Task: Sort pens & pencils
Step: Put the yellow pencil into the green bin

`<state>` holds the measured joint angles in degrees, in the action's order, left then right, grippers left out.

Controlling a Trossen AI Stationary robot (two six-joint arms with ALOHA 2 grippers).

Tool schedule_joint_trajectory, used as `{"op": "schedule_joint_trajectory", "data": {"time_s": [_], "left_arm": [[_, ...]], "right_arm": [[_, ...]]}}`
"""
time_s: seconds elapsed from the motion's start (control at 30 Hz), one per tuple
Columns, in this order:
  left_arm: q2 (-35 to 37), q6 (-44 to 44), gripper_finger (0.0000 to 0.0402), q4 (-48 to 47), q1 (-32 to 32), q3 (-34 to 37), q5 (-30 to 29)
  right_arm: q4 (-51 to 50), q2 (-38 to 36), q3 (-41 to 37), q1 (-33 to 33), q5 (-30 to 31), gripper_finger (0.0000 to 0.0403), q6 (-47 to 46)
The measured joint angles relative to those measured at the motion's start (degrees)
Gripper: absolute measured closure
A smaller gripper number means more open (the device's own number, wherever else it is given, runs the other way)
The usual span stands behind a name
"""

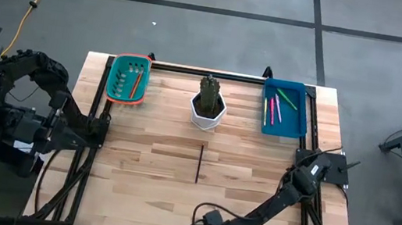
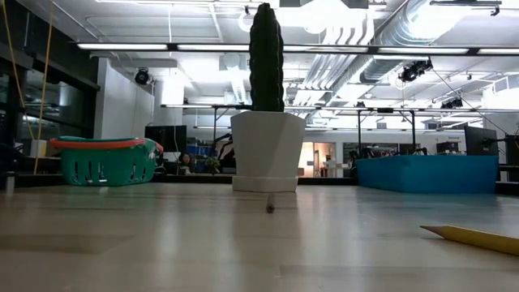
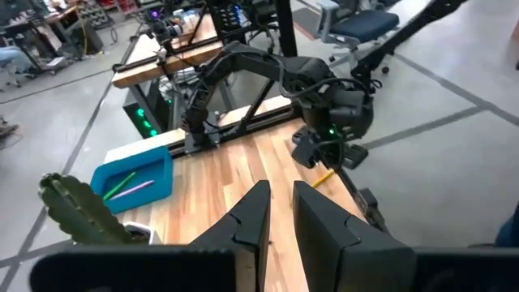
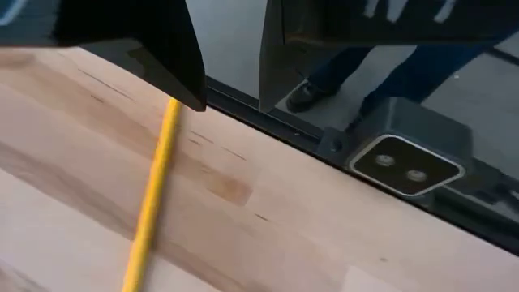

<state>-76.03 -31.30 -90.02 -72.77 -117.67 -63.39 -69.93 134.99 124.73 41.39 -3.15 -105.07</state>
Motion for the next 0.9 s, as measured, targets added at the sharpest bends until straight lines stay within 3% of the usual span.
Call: {"op": "schedule_joint_trajectory", "data": {"time_s": [0.53, 0.67, 0.9], "left_arm": [[0.1, 3.1, 0.0355, 0.0, 0.0, 0.0, 3.6], [0.1, 3.9, 0.0355, 0.0, 0.0, 0.0, 4.4], [0.1, 3.9, 0.0355, 0.0, 0.0, 0.0, 4.5]], "right_arm": [[-5.1, 0.1, 0.0, 2.3, 3.6, 0.0298, -8.0], [-2.9, 0.0, -3.7, 2.5, 3.1, 0.0298, -9.0], [9.7, -0.4, -9.5, 1.7, 0.7, 0.0298, -8.2]]}}
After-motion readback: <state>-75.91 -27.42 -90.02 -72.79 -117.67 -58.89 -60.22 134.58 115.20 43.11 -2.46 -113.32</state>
